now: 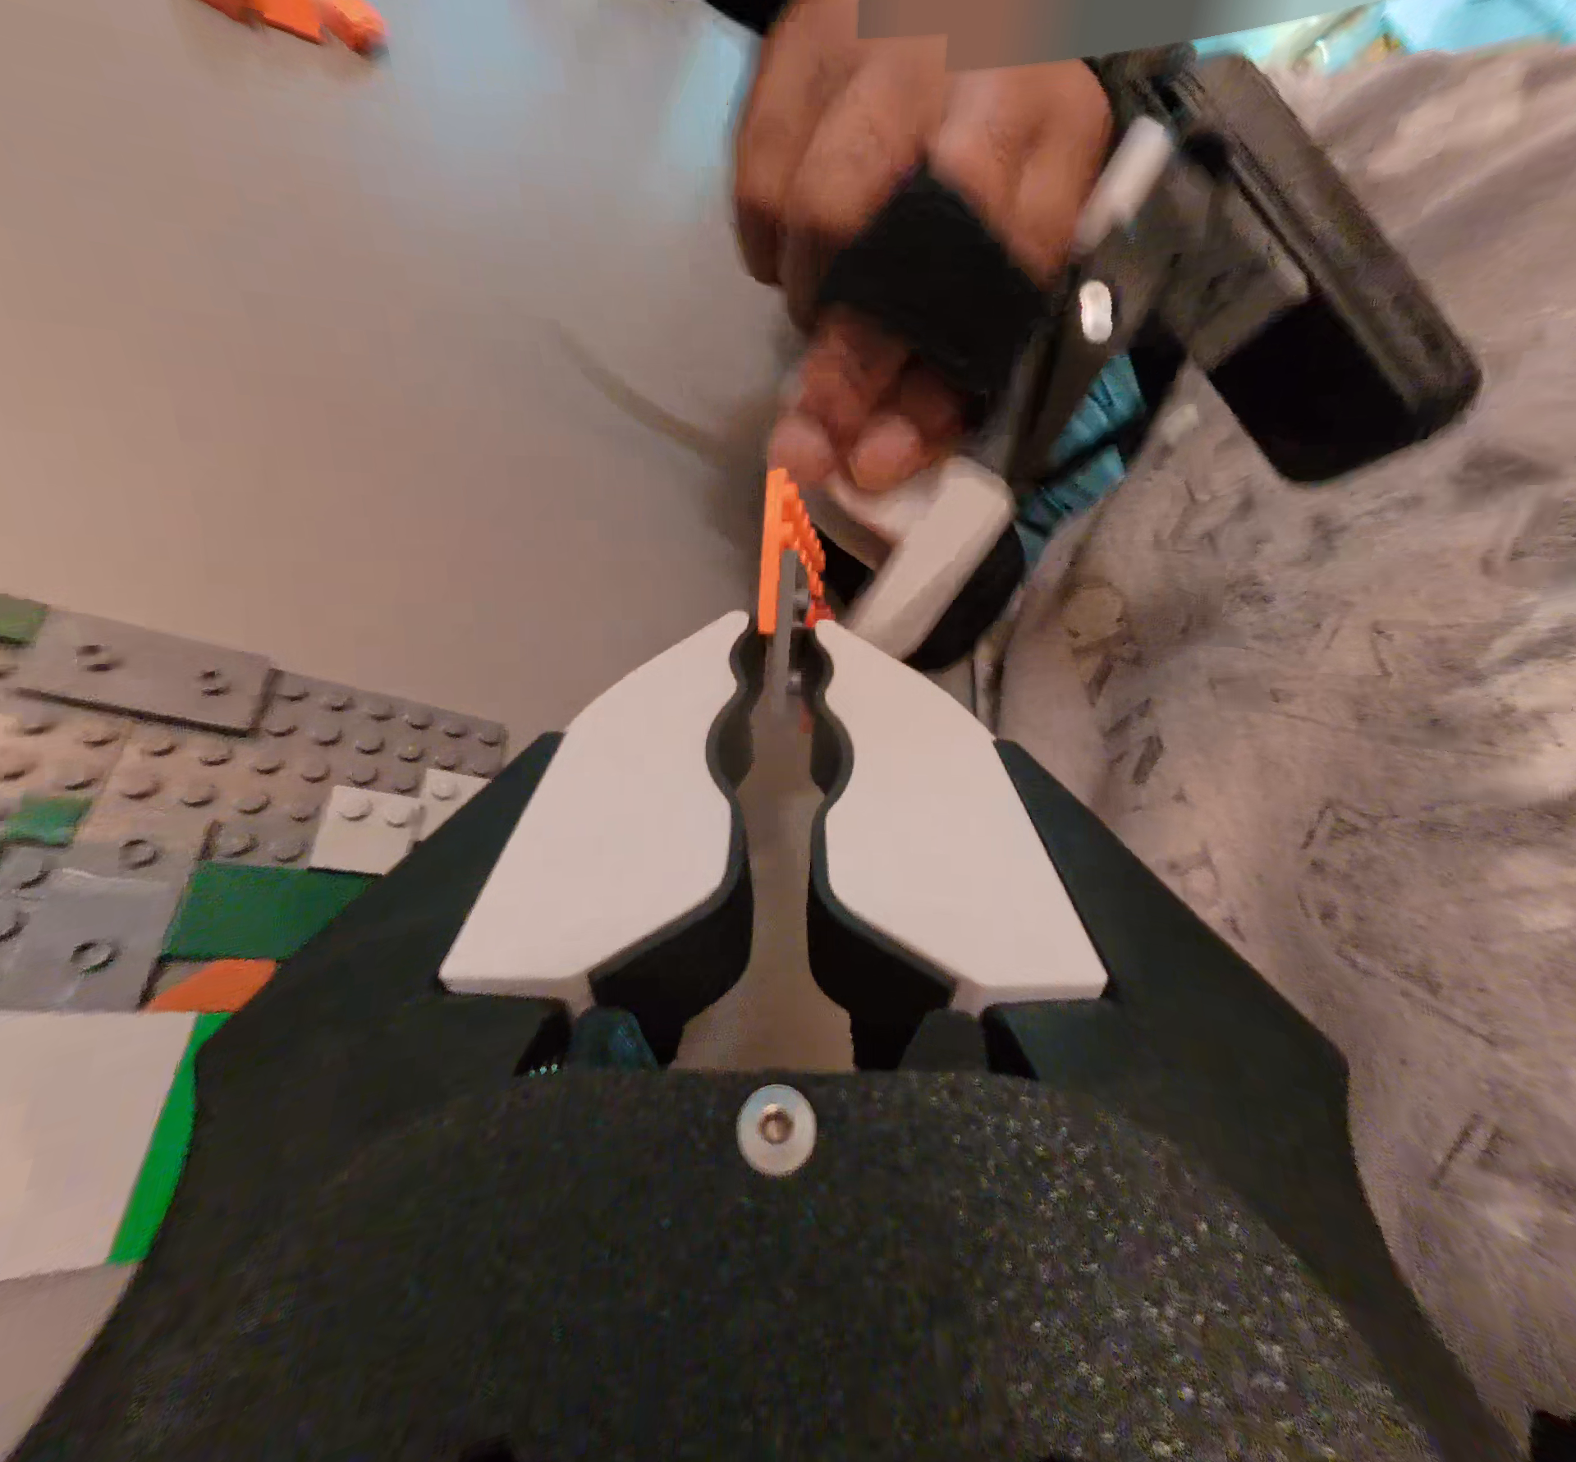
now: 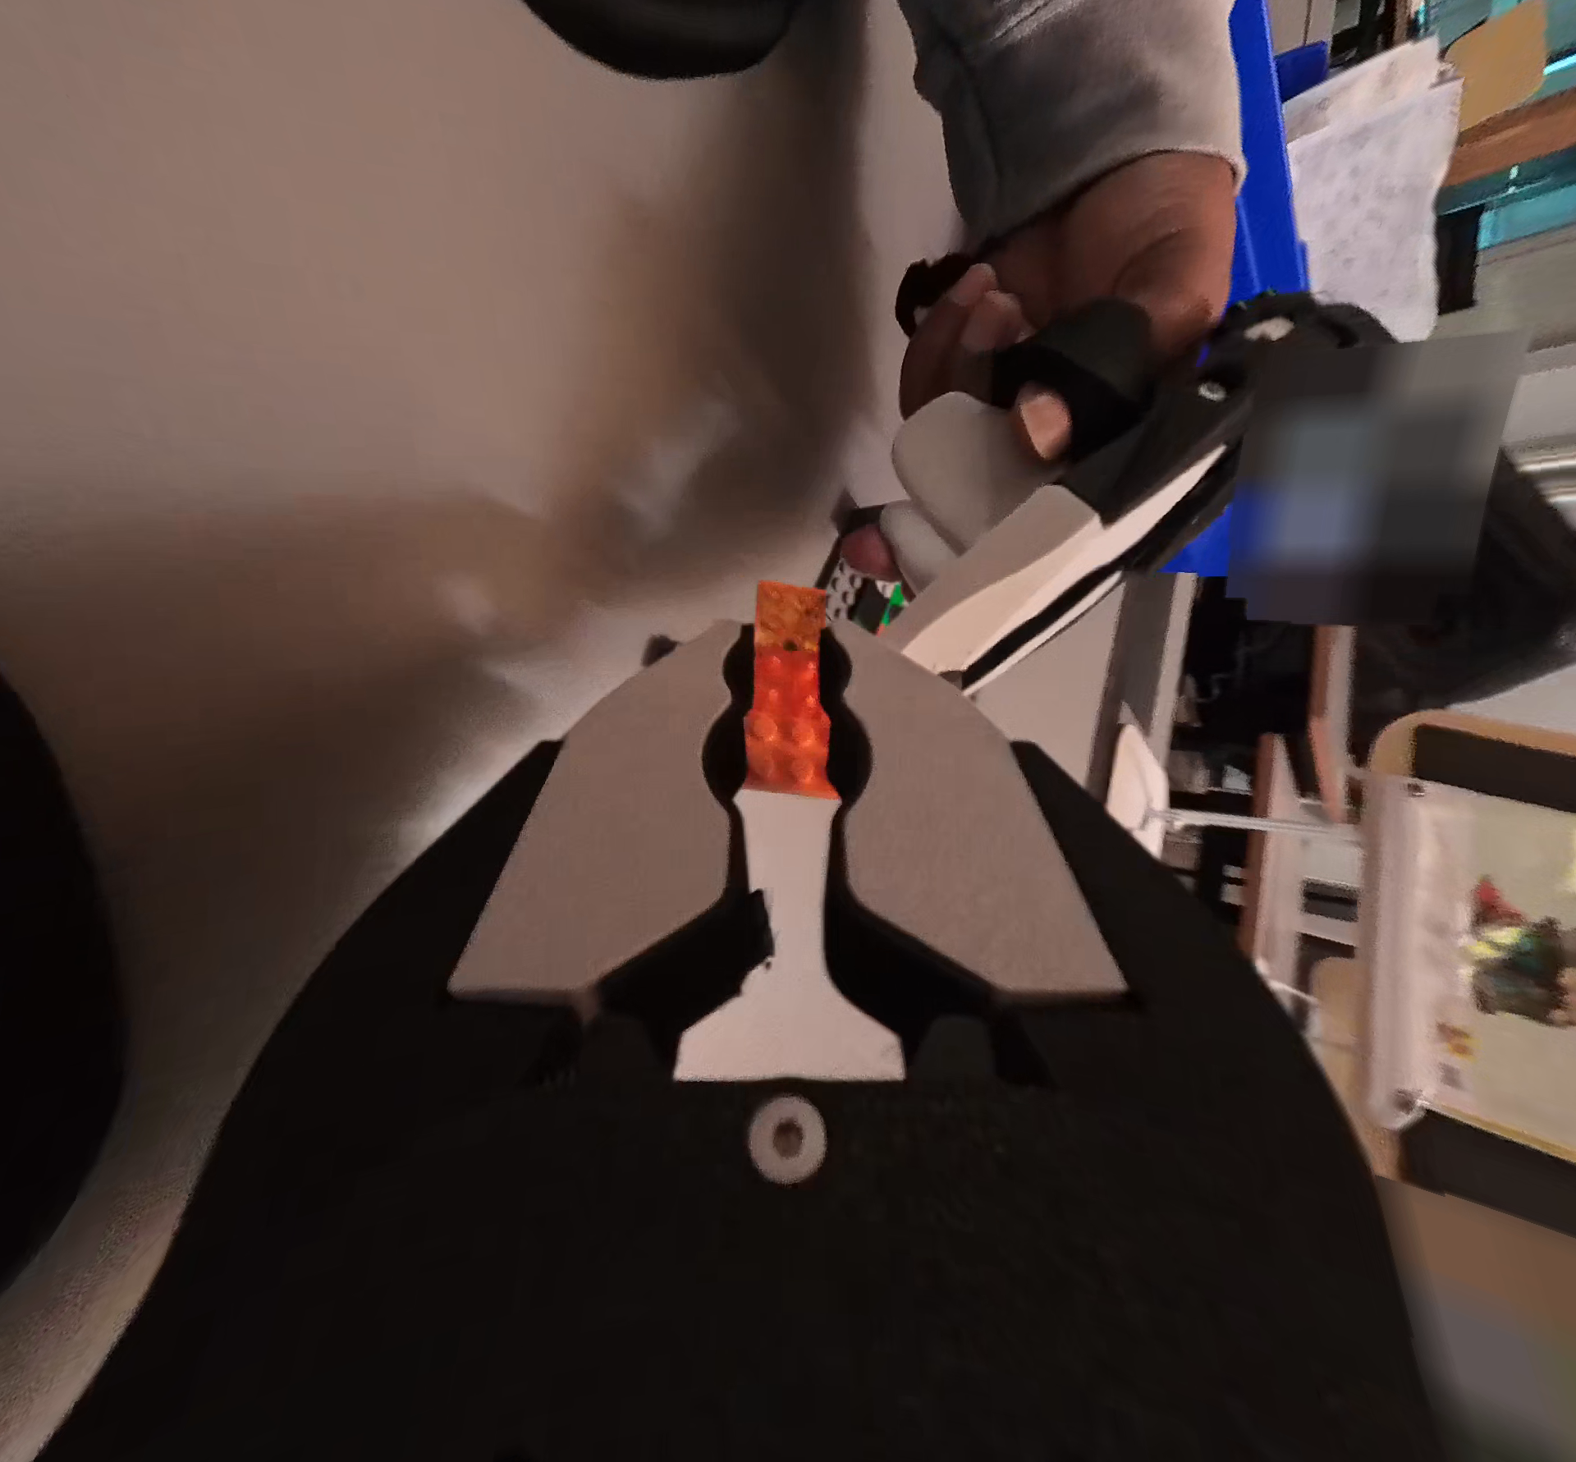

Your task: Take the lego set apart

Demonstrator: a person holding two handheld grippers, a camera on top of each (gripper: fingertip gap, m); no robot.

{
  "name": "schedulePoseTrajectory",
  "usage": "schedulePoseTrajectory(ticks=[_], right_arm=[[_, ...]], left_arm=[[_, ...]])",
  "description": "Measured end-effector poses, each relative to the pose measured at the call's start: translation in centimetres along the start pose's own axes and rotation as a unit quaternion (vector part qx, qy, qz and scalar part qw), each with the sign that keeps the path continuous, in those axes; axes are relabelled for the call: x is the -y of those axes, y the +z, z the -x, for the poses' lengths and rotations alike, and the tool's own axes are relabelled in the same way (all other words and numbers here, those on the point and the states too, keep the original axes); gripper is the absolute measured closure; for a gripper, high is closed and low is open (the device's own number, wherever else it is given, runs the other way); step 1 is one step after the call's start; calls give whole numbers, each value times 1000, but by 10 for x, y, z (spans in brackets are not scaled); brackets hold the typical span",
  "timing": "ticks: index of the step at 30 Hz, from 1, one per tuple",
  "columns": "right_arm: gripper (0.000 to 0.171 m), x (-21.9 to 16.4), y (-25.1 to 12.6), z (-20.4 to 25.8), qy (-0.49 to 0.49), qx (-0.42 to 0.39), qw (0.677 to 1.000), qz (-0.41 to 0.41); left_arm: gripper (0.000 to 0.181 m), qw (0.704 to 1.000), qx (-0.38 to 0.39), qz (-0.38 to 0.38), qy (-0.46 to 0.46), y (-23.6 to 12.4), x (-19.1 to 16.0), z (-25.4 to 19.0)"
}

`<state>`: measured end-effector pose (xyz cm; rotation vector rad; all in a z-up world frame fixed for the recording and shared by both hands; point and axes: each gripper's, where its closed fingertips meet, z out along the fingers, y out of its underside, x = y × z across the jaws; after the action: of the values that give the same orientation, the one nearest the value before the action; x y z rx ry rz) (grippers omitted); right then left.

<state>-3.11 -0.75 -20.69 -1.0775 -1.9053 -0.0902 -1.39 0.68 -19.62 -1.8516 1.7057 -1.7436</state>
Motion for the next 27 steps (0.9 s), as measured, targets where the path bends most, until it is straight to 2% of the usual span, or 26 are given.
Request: schedulePoseTrajectory(ticks=[1,5,10,11,13,16,18,22,24,27], right_arm=[[171,5,-1,2,-15,-5,1000,-10],[171,13,-3,-7,-32,-48,998,-2],[171,-7,-1,-11,54,-43,997,26],[163,-9,0,-11,83,-44,995,30],[160,-9,2,-13,199,-46,979,20],[149,-16,2,-19,391,-61,918,-20],[141,-21,2,-27,498,-70,863,-56],[133,-20,1,-47,633,-51,760,-137],[135,-16,0,-59,681,-32,708,-184],[156,-15,-2,-69,728,-13,644,-234]], left_arm=[[175,1000,27,-6,-8,-3,2,10],[175,997,61,33,35,1,-9,8],[175,995,98,-28,-7,-9,11,18],[175,993,103,-53,-21,-13,17,21],[175,986,118,-113,-37,-23,29,27],[175,971,130,-195,-41,-40,45,27],[175,963,126,-237,-34,-48,52,21],[175,952,123,-278,-11,-52,62,8],[175,949,125,-290,2,-51,64,0],[175,943,132,-307,8,-52,62,-6]])
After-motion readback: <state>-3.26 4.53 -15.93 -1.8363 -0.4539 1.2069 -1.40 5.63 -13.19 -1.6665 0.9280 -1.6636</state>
